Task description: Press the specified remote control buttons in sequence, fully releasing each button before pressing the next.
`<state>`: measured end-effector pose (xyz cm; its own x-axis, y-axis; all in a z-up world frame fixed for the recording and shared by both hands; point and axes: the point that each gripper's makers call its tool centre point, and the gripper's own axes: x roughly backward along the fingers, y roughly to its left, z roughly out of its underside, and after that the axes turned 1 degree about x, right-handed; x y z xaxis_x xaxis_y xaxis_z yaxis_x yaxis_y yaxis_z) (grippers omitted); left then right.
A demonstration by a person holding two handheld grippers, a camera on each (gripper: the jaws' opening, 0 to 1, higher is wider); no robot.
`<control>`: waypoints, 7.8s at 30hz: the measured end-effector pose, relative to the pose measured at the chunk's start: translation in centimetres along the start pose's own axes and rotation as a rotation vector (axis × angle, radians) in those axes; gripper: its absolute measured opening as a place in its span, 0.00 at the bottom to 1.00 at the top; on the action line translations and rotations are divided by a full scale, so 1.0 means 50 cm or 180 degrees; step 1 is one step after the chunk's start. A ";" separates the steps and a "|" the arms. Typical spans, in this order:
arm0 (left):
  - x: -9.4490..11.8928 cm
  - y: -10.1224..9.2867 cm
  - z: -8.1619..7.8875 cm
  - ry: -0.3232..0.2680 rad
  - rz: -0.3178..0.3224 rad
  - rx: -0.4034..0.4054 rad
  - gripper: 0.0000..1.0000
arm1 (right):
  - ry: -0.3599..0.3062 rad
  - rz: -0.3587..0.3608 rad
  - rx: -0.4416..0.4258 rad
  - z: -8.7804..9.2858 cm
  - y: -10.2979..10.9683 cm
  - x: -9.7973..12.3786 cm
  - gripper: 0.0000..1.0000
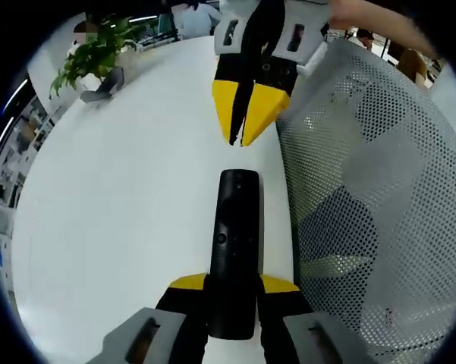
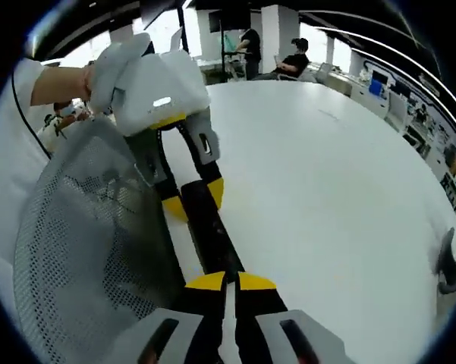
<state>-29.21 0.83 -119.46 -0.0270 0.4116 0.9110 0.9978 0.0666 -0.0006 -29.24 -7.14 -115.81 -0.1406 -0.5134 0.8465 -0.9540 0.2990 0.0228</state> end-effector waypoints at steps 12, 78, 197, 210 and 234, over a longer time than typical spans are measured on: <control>-0.001 0.000 0.001 -0.0006 -0.0011 0.0014 0.24 | 0.0225 -0.0137 0.0181 0.011 0.004 -0.038 0.00; 0.002 -0.001 -0.001 -0.0478 -0.0033 0.0119 0.24 | 0.0349 0.0005 0.0398 -0.006 0.008 -0.067 0.00; 0.002 0.001 0.001 -0.1020 0.0011 0.0138 0.24 | 0.0619 -0.0479 0.1050 -0.049 0.031 -0.101 0.06; 0.001 0.002 0.001 -0.1034 0.0009 0.0140 0.24 | -0.0331 -0.0509 0.1054 -0.056 0.033 -0.095 0.05; 0.004 0.001 -0.001 -0.1003 -0.0010 0.0143 0.24 | -0.0091 -0.0092 0.1227 -0.062 0.040 -0.101 0.00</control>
<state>-29.13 0.88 -119.28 -0.0545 0.6722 0.7384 0.9942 0.1054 -0.0226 -29.62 -1.42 -118.39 -0.1143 -0.5410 0.8332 -0.9864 -0.0376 -0.1598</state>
